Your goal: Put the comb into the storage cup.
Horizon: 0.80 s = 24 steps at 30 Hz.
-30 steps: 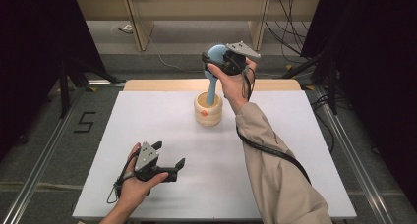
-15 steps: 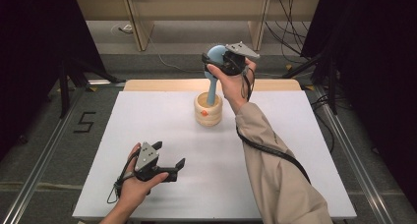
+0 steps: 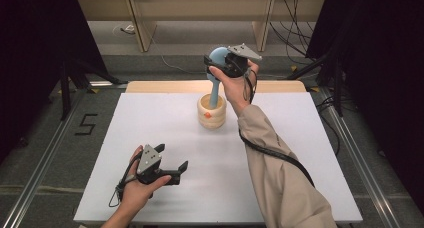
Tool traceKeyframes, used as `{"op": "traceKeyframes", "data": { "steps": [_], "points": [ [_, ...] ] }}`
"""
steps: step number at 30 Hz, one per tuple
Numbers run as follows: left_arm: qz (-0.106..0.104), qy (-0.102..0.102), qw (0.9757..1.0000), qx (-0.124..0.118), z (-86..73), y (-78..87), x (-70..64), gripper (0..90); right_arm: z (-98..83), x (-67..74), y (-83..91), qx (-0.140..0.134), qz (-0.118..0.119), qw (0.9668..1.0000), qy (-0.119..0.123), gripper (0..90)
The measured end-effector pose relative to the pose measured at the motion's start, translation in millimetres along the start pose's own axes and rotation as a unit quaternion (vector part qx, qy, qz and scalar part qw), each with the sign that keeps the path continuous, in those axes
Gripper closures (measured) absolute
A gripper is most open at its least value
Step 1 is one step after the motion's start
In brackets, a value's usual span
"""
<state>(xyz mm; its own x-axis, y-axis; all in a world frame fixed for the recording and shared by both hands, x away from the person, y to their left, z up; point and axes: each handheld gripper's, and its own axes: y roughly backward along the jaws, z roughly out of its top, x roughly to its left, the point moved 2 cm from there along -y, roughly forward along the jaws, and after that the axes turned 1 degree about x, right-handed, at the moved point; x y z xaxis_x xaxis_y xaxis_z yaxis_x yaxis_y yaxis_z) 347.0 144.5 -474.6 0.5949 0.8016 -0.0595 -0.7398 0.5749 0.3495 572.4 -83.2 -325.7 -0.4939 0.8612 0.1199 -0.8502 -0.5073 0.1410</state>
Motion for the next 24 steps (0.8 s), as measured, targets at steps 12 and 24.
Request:
{"op": "traceKeyframes", "data": {
  "steps": [12,24],
  "points": [
    [0.0,0.0,1.0,0.001,-0.3,-0.3,-0.1,1.1,-2.9,0.0,-2.5,-0.003,-0.002,1.0,0.003,21.1],
    [0.0,-0.001,1.0,0.001,-0.5,-0.4,-0.2,1.1,-7.0,0.1,-5.2,0.003,-0.004,1.0,0.004,21.1]
  ]
}}
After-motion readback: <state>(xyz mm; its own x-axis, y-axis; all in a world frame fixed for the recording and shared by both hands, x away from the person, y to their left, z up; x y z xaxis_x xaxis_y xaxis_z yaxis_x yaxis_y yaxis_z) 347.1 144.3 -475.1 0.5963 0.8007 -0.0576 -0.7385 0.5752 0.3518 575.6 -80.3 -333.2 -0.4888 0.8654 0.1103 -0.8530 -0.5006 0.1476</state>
